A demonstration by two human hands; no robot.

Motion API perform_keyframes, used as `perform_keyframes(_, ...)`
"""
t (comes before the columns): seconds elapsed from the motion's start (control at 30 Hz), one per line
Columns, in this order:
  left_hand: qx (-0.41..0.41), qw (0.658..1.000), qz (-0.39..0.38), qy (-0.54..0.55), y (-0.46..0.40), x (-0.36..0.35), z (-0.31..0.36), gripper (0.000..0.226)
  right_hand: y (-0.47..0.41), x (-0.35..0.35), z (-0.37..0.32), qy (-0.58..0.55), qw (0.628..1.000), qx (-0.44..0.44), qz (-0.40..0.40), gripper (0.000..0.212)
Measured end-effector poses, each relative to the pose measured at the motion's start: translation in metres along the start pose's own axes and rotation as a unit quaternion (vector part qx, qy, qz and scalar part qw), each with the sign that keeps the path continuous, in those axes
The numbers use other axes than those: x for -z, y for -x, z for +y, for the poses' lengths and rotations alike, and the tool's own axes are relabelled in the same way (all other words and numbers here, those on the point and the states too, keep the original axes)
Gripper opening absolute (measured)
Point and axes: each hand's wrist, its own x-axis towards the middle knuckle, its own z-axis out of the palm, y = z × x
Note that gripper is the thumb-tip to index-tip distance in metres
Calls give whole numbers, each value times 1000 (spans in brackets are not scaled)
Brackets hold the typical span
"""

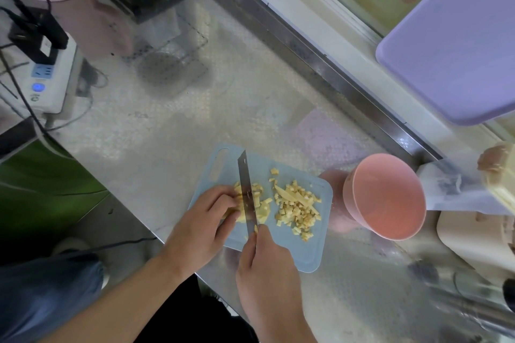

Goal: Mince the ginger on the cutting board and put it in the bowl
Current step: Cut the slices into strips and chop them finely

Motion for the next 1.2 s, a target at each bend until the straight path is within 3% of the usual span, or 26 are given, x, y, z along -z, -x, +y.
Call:
perform_keyframes(0.23,-10,1000,-3,-3,-2,-1,1,18,-12,-1,-10,30,999,-32,-24,13)
perform_keyframes(0.37,-2,1000,-10,-8,-3,1,3,8,-17,-6,-9,25,999,-31,-20,14)
perform_keyframes(0.8,30,999,-18,13,-3,7,1,18,-8,-3,1,-66,997,-8,39,23)
perform_keyframes(1.2,28,999,4,20,-3,6,3,5,-2,-7,-5,-35,999,-4,26,18)
